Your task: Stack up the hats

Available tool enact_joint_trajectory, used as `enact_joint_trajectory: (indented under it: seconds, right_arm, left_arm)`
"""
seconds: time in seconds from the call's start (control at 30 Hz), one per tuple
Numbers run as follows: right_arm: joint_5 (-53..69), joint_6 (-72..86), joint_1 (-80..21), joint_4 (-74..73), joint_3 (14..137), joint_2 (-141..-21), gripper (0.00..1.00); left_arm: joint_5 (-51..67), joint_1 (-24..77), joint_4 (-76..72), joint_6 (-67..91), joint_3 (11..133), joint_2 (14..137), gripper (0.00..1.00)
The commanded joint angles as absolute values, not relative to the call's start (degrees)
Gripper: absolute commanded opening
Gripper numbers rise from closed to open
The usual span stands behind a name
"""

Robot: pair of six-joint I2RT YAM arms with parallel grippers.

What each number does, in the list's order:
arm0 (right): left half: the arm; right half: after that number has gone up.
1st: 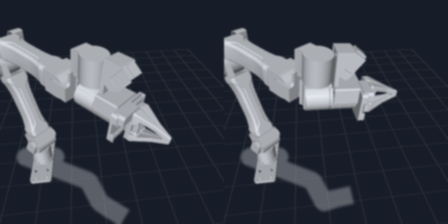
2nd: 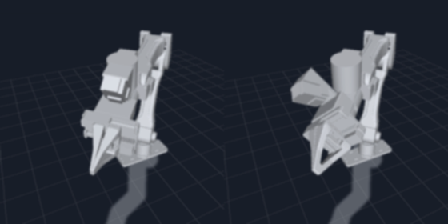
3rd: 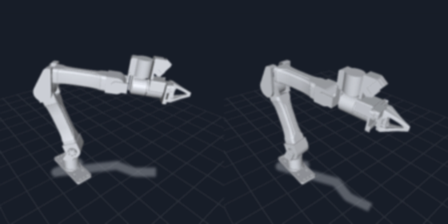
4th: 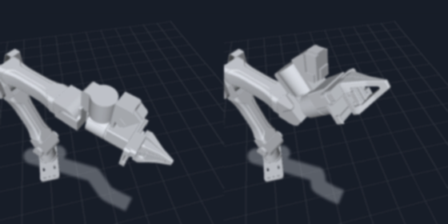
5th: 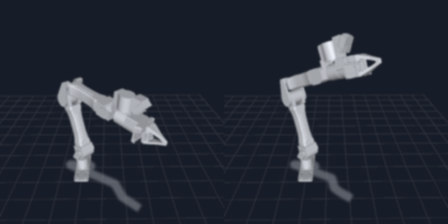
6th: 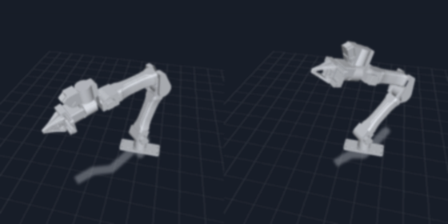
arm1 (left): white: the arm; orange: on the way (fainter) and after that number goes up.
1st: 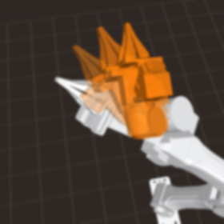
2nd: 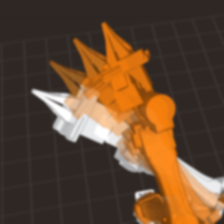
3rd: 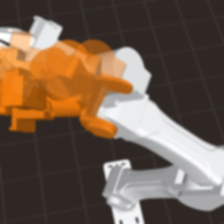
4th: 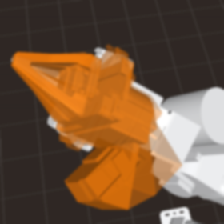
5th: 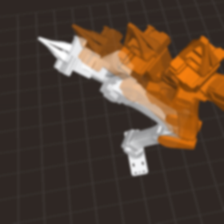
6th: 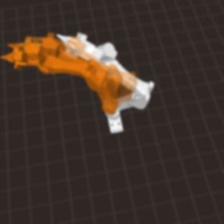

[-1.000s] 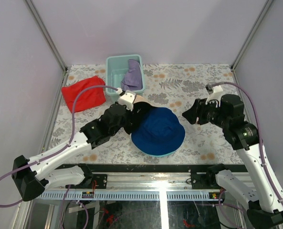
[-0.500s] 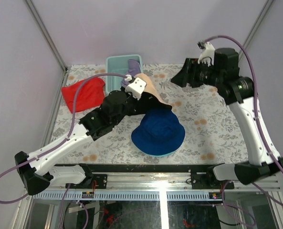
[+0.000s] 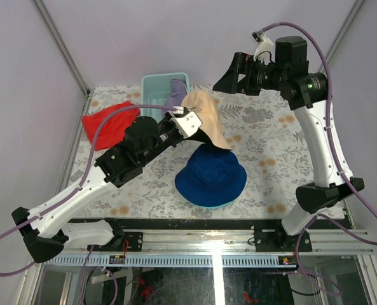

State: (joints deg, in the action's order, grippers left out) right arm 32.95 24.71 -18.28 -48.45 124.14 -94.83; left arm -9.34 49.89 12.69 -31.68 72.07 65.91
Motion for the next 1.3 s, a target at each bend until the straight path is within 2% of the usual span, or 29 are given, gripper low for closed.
enact_joint_trajectory:
  seconds: [0.0, 0.3, 0.4, 0.47, 0.57, 0.6, 0.67, 0.7, 0.8, 1.0, 1.27]
  right_arm:
    - [32.8, 24.6, -21.0, -54.3, 127.2, -97.3, 0.99]
    - [29.3, 24.2, -25.0, -55.0, 125.9, -99.6, 0.99]
    - [28.1, 24.9, -25.0, -54.5, 125.7, -99.8, 0.95]
    - [26.9, 25.7, -25.0, -53.8, 124.9, -99.7, 0.87]
    - [24.2, 26.2, -25.0, -52.5, 123.0, -98.7, 0.72]
    - [23.5, 26.2, -25.0, -52.2, 122.2, -98.2, 0.64]
    - [21.7, 26.0, -25.0, -51.8, 121.0, -97.3, 0.36]
    - [21.0, 25.8, -25.0, -51.5, 120.5, -96.8, 0.26]
    - [19.5, 25.1, -25.0, -50.5, 119.4, -95.6, 0.07]
    - [20.4, 22.8, -25.4, -48.0, 115.2, -89.7, 0.02]
    - [15.1, 18.5, -31.4, -40.9, 98.3, -76.7, 0.01]
  left_arm:
    - [-5.0, 50.4, 8.8, -34.6, 71.3, 64.3, 0.0]
    - [-2.6, 50.7, 8.2, -34.2, 71.9, 65.6, 0.0]
    - [-2.2, 51.0, 8.1, -33.9, 71.8, 65.7, 0.0]
    - [-2.1, 51.1, 8.1, -33.8, 71.5, 65.8, 0.0]
    - [-2.1, 51.4, 8.1, -33.7, 70.8, 65.7, 0.0]
    - [-2.2, 51.4, 8.1, -33.7, 70.4, 65.5, 0.0]
    - [-2.5, 51.4, 8.2, -33.5, 69.5, 64.9, 0.0]
    - [-2.5, 51.5, 8.2, -33.3, 69.0, 64.4, 0.0]
    - [-2.4, 51.7, 8.3, -32.8, 67.1, 63.3, 0.0]
    - [-3.4, 52.0, 9.3, -24.7, 62.7, 60.9, 0.03]
    - [-10.7, 51.9, 7.3, -12.2, 56.2, 56.0, 0.33]
